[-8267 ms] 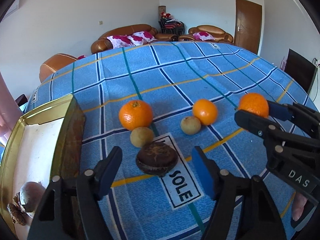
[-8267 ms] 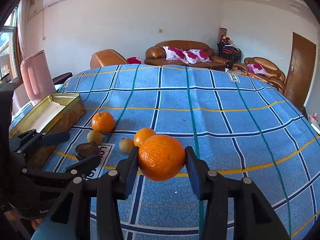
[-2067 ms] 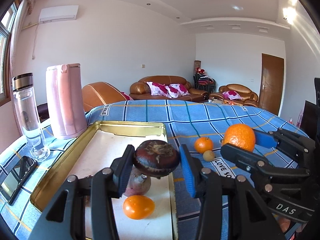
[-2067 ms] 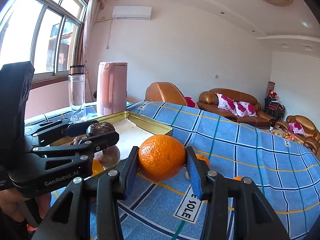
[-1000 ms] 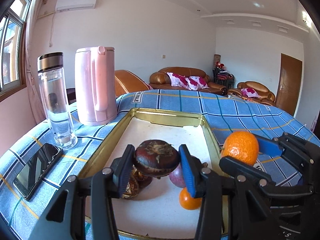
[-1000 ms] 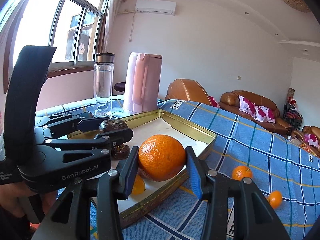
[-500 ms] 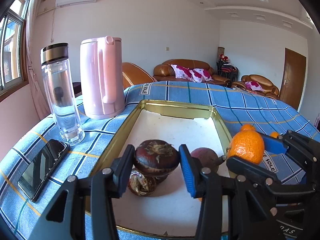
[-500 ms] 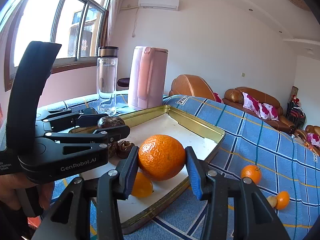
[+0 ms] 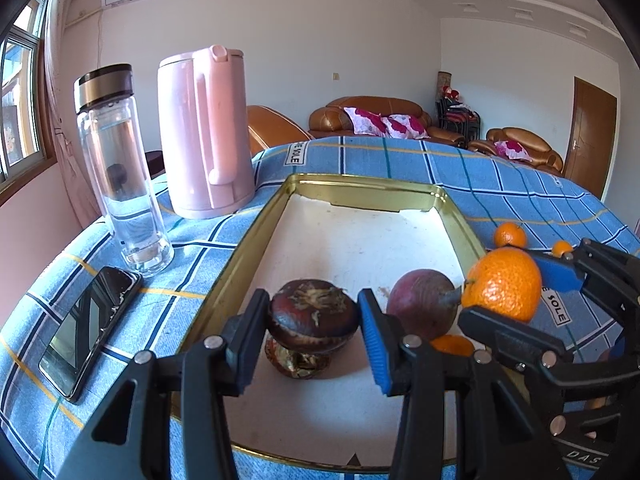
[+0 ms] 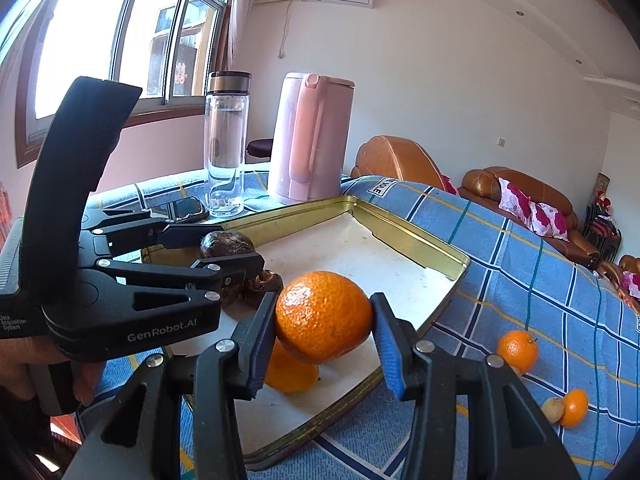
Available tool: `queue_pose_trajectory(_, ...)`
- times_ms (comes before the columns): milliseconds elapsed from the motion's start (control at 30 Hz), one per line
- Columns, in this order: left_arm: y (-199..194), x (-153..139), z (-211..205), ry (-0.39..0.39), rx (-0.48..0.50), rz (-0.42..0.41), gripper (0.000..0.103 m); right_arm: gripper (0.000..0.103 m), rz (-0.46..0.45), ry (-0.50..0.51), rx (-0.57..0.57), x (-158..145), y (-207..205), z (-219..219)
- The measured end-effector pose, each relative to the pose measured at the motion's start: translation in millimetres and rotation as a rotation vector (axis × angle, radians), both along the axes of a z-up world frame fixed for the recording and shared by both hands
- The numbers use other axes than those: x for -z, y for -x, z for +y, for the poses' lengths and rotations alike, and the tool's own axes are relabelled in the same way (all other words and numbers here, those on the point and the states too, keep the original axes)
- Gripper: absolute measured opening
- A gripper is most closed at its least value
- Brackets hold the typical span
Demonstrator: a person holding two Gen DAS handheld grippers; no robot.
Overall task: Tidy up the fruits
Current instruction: 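Lower the mangosteen and orange into the tin tray and open both tools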
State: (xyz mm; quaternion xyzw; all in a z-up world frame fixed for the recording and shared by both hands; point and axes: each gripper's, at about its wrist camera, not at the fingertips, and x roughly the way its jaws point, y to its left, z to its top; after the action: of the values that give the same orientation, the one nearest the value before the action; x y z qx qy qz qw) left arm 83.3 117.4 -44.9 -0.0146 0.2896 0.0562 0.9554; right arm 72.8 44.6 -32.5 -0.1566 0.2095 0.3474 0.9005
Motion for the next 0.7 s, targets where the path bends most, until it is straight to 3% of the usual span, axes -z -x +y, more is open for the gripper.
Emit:
queue_pose_trajectory(267,0.0,1.0,-0.4,-0.007,0.004,0.008,0.047,0.048,-0.006,0.065,-0.039,5.4,4.9,12.4)
queue_pose_trajectory(700,1.0,1.4,-2.2,-0.026,0.007,0.004,0.048,0.049,0.044,0.054,-0.055,7.1,-1.4,12.0)
